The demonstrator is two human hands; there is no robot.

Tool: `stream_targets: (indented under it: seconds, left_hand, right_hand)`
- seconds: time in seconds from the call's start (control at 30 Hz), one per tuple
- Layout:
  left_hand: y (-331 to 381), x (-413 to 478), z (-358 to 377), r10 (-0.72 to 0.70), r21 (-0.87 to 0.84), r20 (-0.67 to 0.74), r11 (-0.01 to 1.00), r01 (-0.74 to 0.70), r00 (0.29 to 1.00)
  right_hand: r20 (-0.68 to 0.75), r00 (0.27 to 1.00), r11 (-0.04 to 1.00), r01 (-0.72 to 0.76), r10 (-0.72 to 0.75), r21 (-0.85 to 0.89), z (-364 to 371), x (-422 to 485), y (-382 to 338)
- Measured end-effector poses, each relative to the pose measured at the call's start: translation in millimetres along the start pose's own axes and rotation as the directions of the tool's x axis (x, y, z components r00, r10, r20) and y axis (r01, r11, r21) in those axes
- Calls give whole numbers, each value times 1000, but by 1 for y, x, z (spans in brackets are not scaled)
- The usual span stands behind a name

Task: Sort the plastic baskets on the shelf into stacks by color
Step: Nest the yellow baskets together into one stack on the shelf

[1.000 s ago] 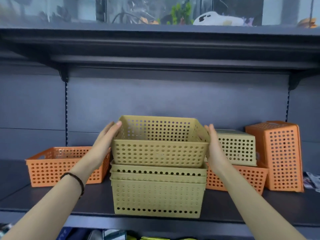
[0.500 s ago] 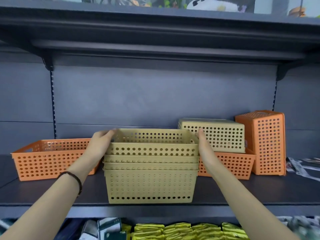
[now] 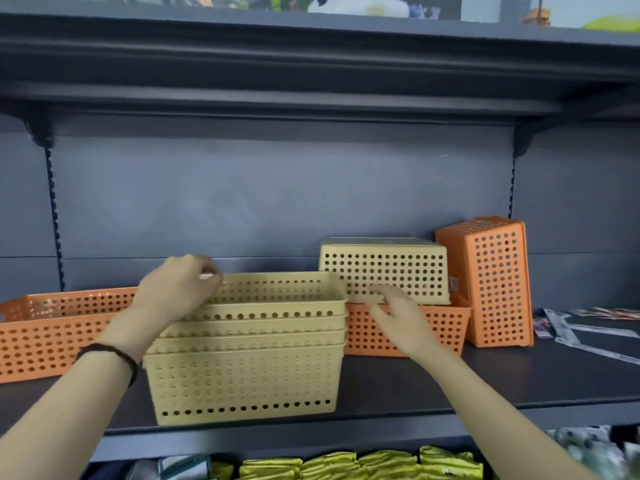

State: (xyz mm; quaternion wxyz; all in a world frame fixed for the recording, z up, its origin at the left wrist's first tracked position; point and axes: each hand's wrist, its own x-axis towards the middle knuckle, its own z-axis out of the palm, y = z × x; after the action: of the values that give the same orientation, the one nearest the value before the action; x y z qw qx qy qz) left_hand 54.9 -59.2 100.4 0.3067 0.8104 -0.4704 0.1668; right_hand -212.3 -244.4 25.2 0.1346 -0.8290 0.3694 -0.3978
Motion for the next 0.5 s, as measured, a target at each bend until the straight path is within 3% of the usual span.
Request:
stream_targets:
  seconds: [0.1,0.2,0.33,0.5]
  left_hand:
    - [63,3,25,132,145,52,980,-138,990]
    - [121,13,55,188,19,145,981,-193,971]
    - [170,40,82,147,-191,245,976,-101,958]
    - [191,71,106,-93,-119,298,984,133,950]
  right_hand:
    - [13,999,970,52,-50,-236,-18,10,39]
    - [-14,999,962,44,-50,-268,-42,23,72]
    - [-80,995,972,33,-53,-235,-72,45,111]
    - [-86,996,996,30,-38,-89,-89,66,151]
